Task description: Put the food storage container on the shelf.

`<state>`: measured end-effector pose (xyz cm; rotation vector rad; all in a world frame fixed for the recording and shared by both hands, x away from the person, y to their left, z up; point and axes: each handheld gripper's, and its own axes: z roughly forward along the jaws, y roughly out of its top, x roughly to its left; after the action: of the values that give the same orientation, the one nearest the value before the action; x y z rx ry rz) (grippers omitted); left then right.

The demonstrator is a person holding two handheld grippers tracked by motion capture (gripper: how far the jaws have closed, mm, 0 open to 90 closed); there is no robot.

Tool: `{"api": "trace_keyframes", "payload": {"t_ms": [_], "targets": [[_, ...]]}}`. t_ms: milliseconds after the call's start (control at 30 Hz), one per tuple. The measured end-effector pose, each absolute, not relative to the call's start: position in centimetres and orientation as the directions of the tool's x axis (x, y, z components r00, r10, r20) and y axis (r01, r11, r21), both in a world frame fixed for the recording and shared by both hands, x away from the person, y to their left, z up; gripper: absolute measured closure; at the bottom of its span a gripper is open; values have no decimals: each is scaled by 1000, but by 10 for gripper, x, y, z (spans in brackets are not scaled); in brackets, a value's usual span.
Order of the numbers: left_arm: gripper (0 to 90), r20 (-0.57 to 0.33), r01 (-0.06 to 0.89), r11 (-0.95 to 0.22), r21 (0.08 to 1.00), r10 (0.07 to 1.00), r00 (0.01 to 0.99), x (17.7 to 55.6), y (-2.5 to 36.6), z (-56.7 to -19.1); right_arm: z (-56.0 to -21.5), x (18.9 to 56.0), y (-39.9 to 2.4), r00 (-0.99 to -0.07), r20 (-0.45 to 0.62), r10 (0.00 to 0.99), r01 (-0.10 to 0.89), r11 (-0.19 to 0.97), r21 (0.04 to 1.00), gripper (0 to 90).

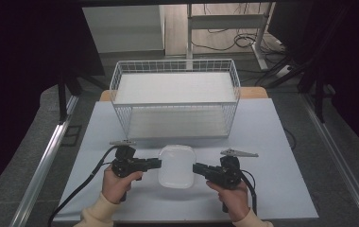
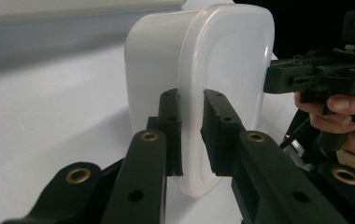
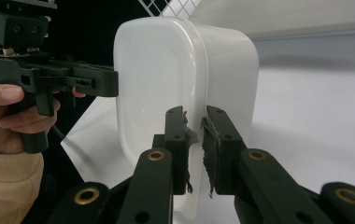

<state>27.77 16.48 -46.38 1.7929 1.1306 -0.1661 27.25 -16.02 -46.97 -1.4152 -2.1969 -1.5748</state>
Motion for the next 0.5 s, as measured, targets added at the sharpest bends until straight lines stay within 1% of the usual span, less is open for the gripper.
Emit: {"api": "trace_keyframes", "payload": {"t_ms": [100, 267, 500], "targets": [[790, -548, 745, -92, 661, 619, 562, 278, 165, -461, -467, 273, -160, -573, 537, 619, 705, 38, 708, 800], [791, -512, 712, -99, 695, 628, 587, 279, 164, -446, -455, 276, -159, -598, 509, 620, 673, 43, 738, 800], [792, -504, 691, -77, 719, 628, 594, 281, 166, -434, -440, 282, -158, -626, 479, 615, 643, 59, 764, 800]]}}
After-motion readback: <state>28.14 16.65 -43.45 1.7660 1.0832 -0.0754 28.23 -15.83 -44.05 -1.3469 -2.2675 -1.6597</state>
